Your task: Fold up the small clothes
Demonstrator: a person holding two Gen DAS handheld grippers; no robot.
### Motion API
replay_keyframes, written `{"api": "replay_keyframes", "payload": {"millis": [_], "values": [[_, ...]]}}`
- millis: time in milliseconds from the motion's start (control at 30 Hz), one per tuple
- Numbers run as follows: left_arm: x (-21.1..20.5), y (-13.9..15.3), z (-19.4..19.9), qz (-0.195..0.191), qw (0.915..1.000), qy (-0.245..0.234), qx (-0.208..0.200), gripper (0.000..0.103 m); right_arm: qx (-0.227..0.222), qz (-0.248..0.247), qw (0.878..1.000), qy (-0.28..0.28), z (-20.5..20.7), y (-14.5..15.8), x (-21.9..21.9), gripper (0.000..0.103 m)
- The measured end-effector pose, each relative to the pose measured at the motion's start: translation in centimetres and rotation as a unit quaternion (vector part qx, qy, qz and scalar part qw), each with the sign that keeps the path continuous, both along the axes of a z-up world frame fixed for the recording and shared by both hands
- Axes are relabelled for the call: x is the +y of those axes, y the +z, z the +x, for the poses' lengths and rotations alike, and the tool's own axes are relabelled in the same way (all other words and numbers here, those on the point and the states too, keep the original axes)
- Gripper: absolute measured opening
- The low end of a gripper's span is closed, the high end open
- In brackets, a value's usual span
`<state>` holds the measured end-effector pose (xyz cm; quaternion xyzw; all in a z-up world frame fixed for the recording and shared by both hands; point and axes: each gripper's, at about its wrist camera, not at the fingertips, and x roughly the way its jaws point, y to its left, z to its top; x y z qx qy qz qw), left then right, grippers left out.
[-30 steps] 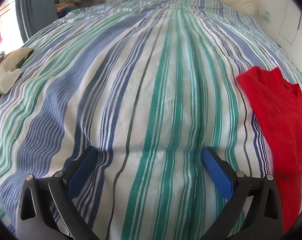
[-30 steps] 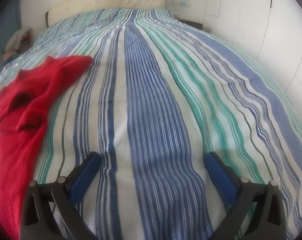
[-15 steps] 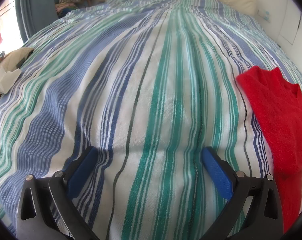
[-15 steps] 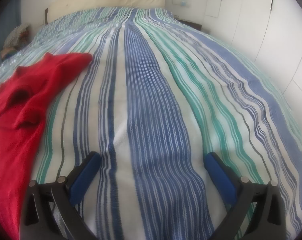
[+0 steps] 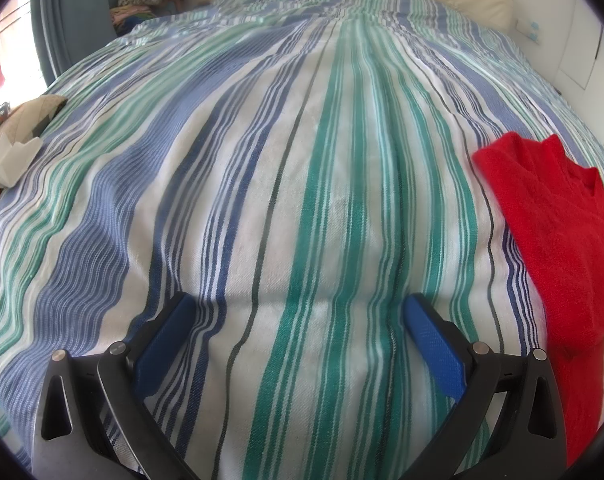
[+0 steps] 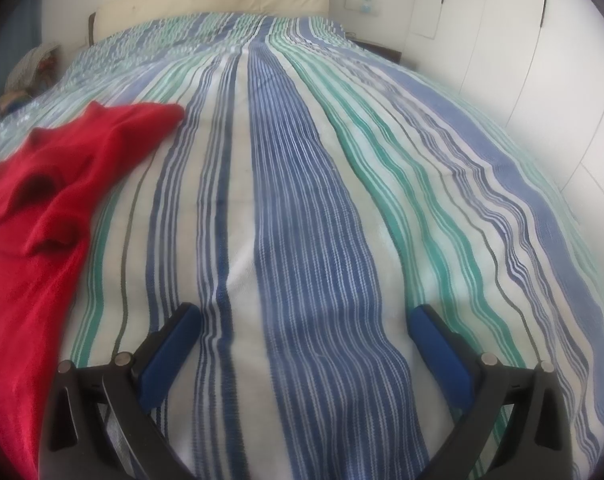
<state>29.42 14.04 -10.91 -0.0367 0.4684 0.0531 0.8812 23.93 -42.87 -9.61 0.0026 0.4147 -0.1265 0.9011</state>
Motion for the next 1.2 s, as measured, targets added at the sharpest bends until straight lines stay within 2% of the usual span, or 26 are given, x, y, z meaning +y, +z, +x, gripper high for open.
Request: {"api": "replay_keyframes", "payload": {"millis": [1200], "values": [[0.01, 0.01, 0.00, 0.000, 1.0000, 0.000, 0.000, 0.103, 0.000, -0.007, 1.000, -0.002, -0.19, 0.09, 0.09, 0.103]]}}
